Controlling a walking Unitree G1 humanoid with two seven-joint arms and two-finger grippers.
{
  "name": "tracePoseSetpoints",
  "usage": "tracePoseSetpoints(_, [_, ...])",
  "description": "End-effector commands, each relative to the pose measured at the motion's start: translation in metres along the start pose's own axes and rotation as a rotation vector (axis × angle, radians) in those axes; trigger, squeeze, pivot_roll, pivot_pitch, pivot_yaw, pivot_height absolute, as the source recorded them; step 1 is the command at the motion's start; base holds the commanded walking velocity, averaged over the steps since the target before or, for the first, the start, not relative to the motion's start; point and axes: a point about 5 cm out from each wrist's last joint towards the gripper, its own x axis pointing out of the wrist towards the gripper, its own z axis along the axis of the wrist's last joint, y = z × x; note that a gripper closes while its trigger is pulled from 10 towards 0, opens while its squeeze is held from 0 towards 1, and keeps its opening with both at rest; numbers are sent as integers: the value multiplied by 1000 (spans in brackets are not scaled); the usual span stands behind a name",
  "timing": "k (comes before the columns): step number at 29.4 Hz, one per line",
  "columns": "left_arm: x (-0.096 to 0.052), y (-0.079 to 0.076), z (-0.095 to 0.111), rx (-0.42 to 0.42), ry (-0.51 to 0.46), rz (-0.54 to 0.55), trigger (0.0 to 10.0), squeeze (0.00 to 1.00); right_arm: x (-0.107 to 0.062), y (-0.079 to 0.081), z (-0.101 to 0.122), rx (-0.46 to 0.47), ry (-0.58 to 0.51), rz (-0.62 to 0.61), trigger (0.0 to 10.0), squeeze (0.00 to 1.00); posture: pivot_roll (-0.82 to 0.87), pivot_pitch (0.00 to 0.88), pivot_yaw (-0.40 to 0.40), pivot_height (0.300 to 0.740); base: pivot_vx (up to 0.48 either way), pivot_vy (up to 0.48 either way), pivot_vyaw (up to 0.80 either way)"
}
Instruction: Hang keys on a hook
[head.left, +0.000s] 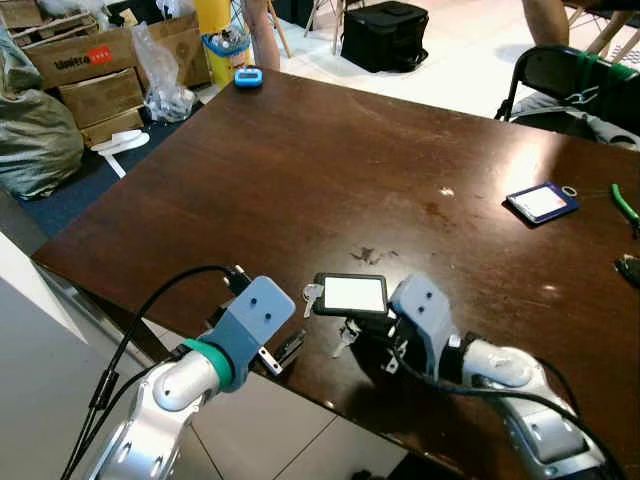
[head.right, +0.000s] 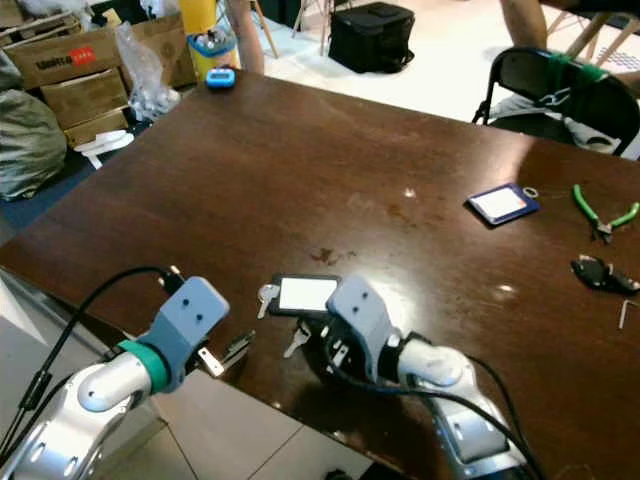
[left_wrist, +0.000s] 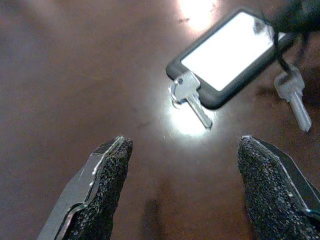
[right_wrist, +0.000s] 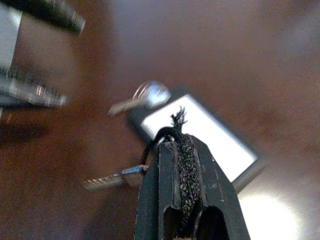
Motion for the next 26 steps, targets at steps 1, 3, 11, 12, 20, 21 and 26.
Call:
tracePoseSetpoints(1, [0, 5, -3, -12, -6, 47, 10000, 0, -1, -2, 16, 26, -109, -96, 10000, 0, -126, 103, 123, 740, 0, 0, 0])
tracePoseSetpoints(3, [1, 12, 3, -26, -53, 116, 10000, 0, -1, -2, 28, 49, -188, -168, 10000, 0, -131, 90, 119, 740, 0, 0, 0])
tracePoseSetpoints(11, [2, 33, 19, -102, -164, 323, 10000, 0, -1, 2, 40, 123, -325, -364, 10000, 0, -140, 63, 110, 740, 0, 0, 0])
tracePoseSetpoints(12, [3, 37, 21, -112, -173, 365, 10000, 0, 1, 3, 34, 151, -297, -389, 10000, 0, -145, 51, 106, 740, 0, 0, 0])
tracePoseSetpoints(20, [5, 40, 18, -152, -163, 437, 10000, 0, 9, 2, 26, 186, -244, -457, 10000, 0, -146, 41, 106, 740, -84, 0, 0])
tracePoseSetpoints(21, [5, 40, 18, -152, -163, 437, 10000, 0, 9, 2, 26, 186, -244, -457, 10000, 0, -146, 41, 106, 740, -405, 0, 0])
tracePoseSetpoints(26, [4, 39, 14, -158, -153, 451, 10000, 0, 14, 5, 30, 154, -250, -515, 10000, 0, -140, 44, 109, 740, -430, 0, 0])
